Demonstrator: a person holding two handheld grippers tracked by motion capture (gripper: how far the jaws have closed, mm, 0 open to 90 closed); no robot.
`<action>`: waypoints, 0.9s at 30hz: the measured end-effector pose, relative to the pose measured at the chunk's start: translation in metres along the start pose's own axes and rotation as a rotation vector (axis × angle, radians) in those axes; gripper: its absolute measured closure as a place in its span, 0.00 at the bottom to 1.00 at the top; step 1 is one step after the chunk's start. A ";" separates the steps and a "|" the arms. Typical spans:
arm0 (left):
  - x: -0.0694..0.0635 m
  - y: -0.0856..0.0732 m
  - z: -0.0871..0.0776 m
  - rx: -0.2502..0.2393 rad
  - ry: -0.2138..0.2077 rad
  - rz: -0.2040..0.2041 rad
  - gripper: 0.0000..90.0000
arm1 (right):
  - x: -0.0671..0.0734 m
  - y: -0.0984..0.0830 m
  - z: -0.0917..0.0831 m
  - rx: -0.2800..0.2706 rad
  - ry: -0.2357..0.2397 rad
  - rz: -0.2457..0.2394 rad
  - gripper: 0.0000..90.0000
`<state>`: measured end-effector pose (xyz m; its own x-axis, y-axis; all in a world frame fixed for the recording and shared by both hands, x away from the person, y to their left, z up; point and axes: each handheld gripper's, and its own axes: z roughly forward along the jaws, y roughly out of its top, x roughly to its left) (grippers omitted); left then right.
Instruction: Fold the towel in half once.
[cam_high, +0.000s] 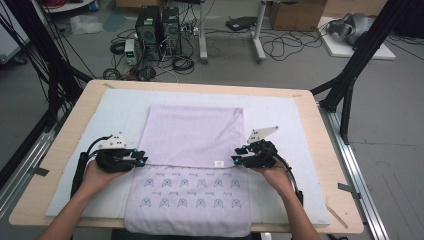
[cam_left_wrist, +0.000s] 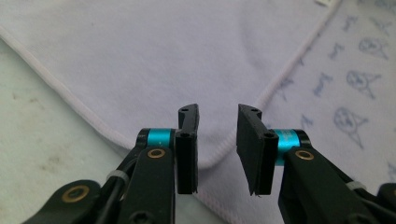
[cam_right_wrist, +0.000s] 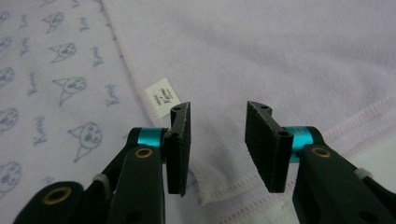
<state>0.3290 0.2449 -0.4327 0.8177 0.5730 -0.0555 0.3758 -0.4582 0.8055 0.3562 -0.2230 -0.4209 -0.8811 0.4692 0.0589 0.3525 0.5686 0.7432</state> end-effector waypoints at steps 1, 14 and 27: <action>0.000 -0.003 -0.001 0.011 0.002 -0.002 0.77 | 0.000 0.000 0.000 0.000 0.000 0.000 0.70; 0.004 -0.005 -0.010 -0.013 0.023 -0.018 0.75 | 0.000 -0.020 -0.003 0.003 0.002 0.034 0.71; 0.005 0.004 0.016 0.114 0.084 0.005 0.70 | -0.006 -0.016 0.013 0.038 -0.001 0.030 0.66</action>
<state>0.3417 0.2351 -0.4386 0.7822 0.6230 0.0017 0.4227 -0.5327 0.7332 0.3598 -0.2268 -0.4419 -0.8696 0.4872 0.0803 0.3908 0.5798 0.7150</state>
